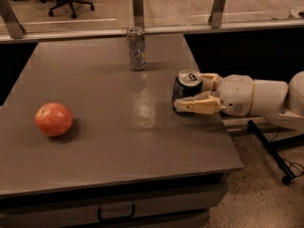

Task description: Move pepsi can near apple

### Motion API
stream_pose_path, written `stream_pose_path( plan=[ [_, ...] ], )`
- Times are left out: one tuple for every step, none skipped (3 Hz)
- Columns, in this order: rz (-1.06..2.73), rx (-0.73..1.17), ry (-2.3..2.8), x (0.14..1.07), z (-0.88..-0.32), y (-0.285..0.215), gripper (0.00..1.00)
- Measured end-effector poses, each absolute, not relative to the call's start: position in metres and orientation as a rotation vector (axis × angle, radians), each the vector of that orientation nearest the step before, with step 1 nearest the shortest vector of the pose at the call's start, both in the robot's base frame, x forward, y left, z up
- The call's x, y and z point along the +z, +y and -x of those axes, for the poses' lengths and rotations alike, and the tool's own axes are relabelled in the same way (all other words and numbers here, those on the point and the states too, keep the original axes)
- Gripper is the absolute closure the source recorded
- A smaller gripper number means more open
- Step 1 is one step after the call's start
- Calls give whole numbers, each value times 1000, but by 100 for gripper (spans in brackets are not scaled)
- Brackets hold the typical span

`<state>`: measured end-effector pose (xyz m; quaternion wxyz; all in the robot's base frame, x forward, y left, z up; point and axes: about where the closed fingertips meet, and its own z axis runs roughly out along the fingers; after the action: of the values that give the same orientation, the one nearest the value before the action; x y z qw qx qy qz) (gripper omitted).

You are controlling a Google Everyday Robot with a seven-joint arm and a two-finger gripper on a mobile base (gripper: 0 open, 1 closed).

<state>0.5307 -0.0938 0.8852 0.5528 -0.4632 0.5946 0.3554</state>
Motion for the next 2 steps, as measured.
stream_pose_path(
  plan=[
    [1072, 886, 1330, 882, -532, -79, 65],
    [1040, 940, 1303, 891, -538, -56, 88]
  ],
)
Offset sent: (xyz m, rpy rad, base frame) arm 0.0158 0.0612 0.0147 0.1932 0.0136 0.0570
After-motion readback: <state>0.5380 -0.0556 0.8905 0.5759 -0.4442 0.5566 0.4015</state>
